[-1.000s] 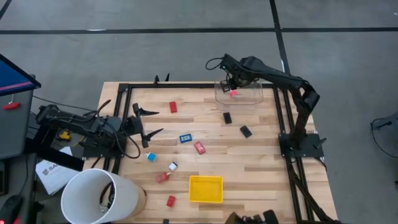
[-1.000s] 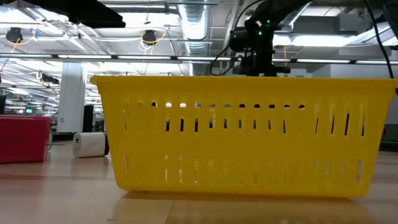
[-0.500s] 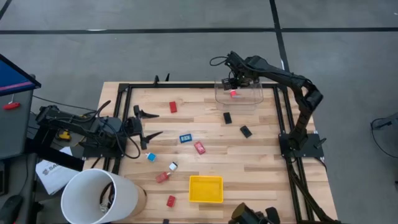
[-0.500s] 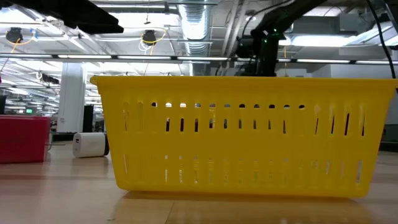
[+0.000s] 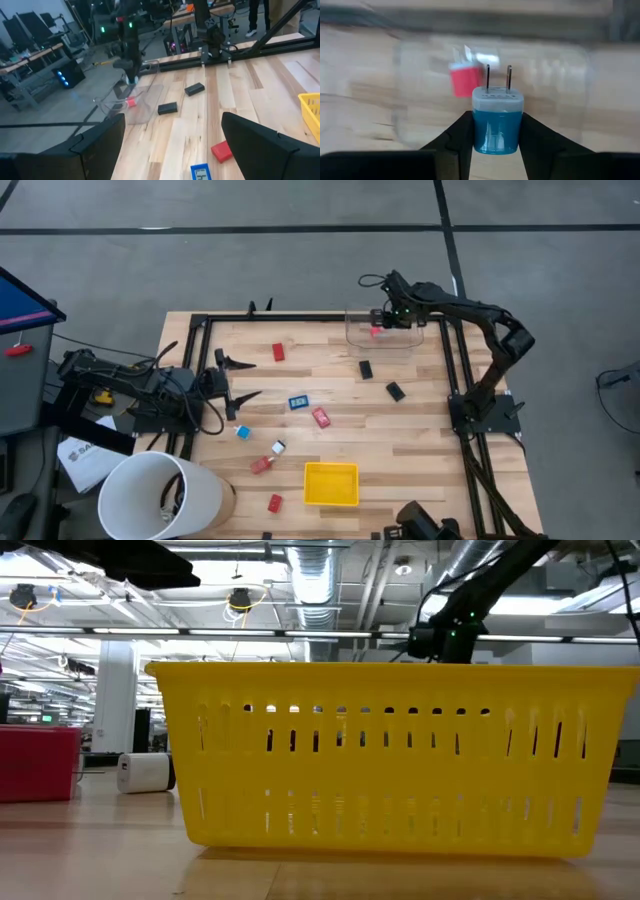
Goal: Pick & Place Office items
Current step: Put the bottom blue charger adapter into the transparent bin
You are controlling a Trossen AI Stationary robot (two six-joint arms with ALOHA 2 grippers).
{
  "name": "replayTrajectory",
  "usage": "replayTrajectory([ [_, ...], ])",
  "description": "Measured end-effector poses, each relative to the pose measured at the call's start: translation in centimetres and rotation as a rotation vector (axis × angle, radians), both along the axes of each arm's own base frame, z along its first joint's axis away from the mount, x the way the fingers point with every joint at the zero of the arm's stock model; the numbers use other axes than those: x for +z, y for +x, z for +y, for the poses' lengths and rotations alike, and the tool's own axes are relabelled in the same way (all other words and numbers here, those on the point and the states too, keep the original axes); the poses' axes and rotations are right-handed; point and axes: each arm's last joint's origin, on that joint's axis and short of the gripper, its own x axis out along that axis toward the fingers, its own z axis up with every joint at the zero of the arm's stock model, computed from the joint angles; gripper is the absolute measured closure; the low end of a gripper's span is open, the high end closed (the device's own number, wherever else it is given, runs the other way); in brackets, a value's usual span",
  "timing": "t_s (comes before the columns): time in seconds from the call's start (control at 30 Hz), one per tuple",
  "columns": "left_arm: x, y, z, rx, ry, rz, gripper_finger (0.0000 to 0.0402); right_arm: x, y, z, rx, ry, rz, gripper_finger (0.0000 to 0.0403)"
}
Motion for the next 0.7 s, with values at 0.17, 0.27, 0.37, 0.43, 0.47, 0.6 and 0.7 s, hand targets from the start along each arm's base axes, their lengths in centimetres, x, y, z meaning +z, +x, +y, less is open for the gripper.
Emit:
replayTrajectory([
  [0.17,0.24,0.04,-0.01,-0.004,0.031,-0.012,0.0073,-0.39,0.56,-0.3,0.003,-0.023,-0.015,0.0284],
  [0.27,0.4,0.06,-0.01,-0.006,0.042,-0.024,0.0073,-0.43,0.63,-0.31,0.003,-0.027,-0.014,0.0284],
  [0.37,0.52,0.07,-0.02,-0.008,0.056,-0.031,0.0073,-0.51,0.37,-0.22,-0.008,-0.03,0.028,0.0284],
  [0.43,0.65,0.08,-0.02,-0.009,0.068,-0.04,0.0073,-0.53,0.24,-0.21,-0.015,-0.036,0.05,0.0284],
  [0.47,0.73,0.09,-0.02,-0.009,0.07,-0.047,0.0073,-0.53,0.23,-0.21,-0.016,-0.038,0.052,0.0284],
  [0.6,0.91,0.11,-0.03,-0.011,0.083,-0.06,0.0073,-0.71,0.34,-0.25,-0.034,-0.031,0.046,0.0284],
  [0.7,0.99,0.11,-0.03,-0.011,0.089,-0.066,0.0073,-0.66,0.44,-0.37,-0.05,-0.041,0.029,0.0284],
])
